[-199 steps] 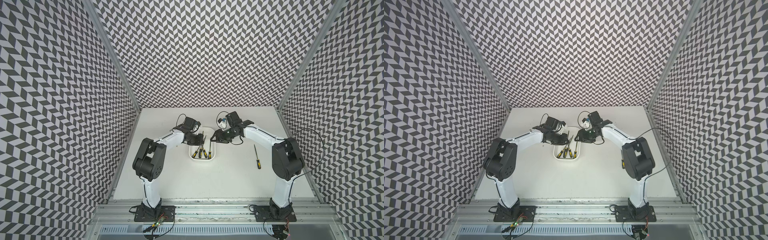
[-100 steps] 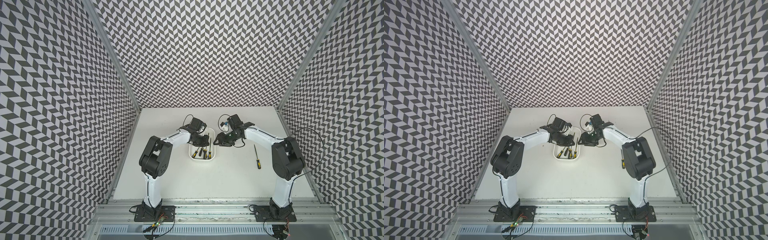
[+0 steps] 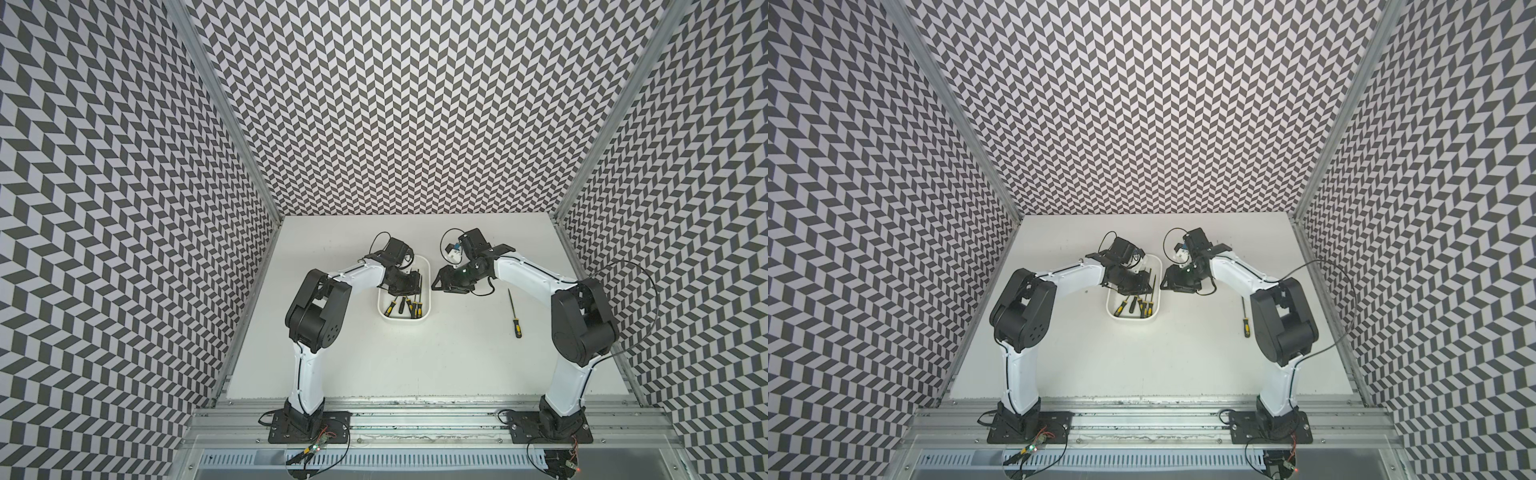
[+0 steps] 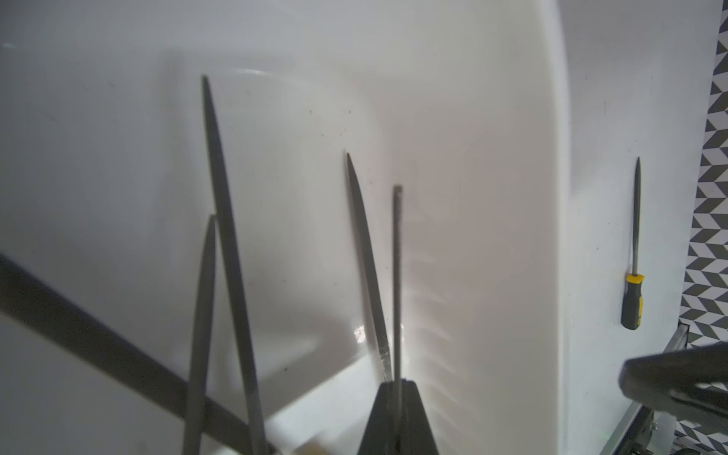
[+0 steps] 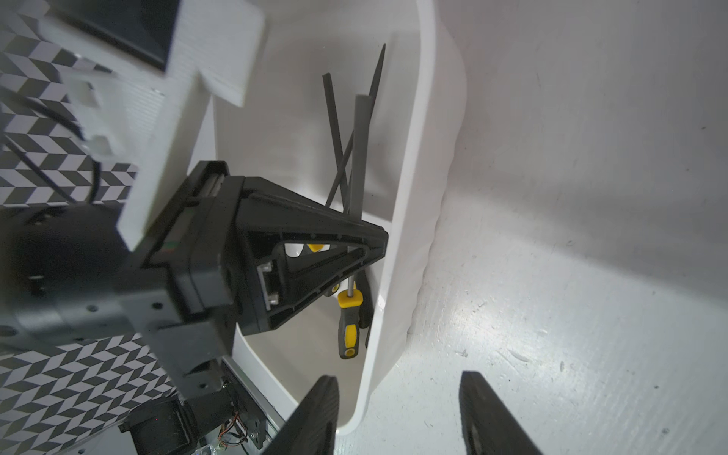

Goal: Put the file tool into the storage box
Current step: Place the file tool in the storage box, then pick up the file tool from the center of the board.

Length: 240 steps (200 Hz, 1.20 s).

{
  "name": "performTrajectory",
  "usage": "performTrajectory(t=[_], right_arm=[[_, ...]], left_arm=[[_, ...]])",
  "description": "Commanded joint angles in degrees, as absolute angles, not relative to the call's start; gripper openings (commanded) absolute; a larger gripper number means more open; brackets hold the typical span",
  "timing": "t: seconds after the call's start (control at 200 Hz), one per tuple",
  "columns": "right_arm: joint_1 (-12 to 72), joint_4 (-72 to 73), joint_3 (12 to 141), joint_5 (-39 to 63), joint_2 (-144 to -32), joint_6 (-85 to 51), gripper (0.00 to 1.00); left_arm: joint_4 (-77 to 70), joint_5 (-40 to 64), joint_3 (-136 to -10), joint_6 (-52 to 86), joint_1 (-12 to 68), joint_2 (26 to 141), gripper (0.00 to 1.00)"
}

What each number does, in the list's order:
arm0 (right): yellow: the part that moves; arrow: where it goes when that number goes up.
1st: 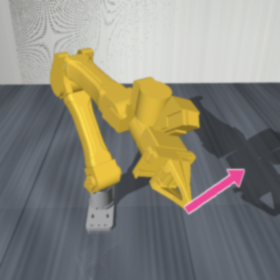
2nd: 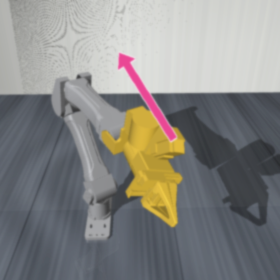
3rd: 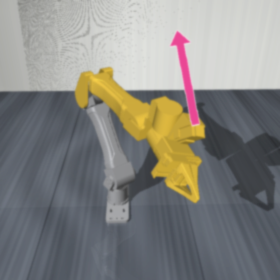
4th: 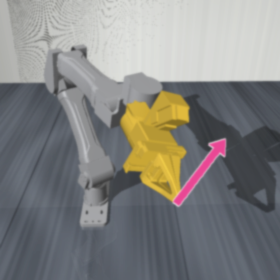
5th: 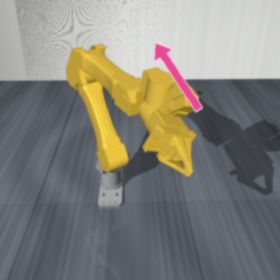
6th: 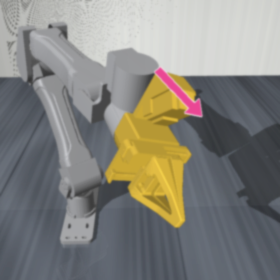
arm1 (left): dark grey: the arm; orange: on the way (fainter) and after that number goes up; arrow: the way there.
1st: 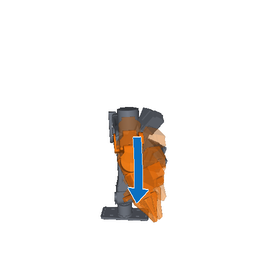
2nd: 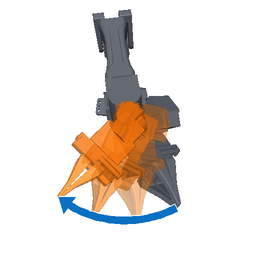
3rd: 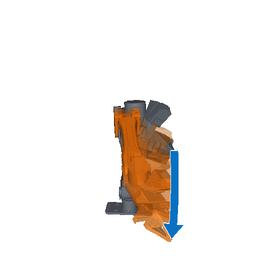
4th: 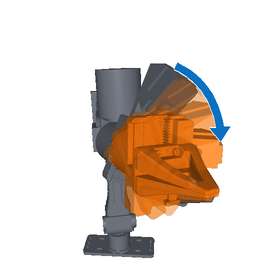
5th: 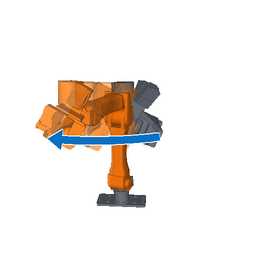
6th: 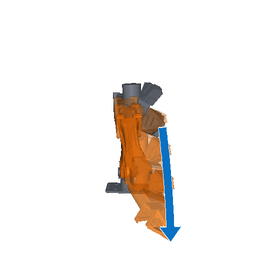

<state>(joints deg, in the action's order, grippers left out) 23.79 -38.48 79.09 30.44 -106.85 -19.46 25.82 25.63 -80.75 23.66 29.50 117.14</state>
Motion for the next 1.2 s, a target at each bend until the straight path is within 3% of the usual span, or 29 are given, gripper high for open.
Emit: performTrajectory(t=[0.0, 0.05, 0.1, 0.21, 0.446, 0.716, 1.197], right_arm=[[23.5, -38.0, 78.2, 28.9, -105.0, -19.3, 0.55], [23.5, -38.0, 78.2, 27.9, -104.6, -19.7, 0.56], [23.4, -38.1, 78.3, 26.6, -104.1, -19.9, 0.56], [23.1, -39.2, 78.7, 21.1, -102.9, -21.3, 0.56], [19.1, -43.2, 74.1, -3.5, -97.6, -31.1, 0.59], [11.4, -40.0, 56.6, -7.6, -87.4, -37.2, 0.59], [8.7, -39.9, 49.0, -11.7, -86.0, -37.0, 0.59]], left_arm=[[24.9, 24.9, -81.5, 24.9, 29.9, 117.4, 0.23], [24.9, 24.6, -81.3, 25.0, 29.9, 116.7, 0.32], [25.2, 24.2, -81.3, 24.8, 29.9, 116.2, 0.35], [25.9, 24.3, -81.9, 24.6, 29.9, 115.0, 0.35], [28.2, 24.3, -85.3, 22.8, 29.8, 112.6, 0.35], [28.1, 24.2, -84.5, 19.8, 28.3, 110.3, 0.35], [26.3, 25.8, -81.2, 19.5, 27.3, 108.6, 0.35]])
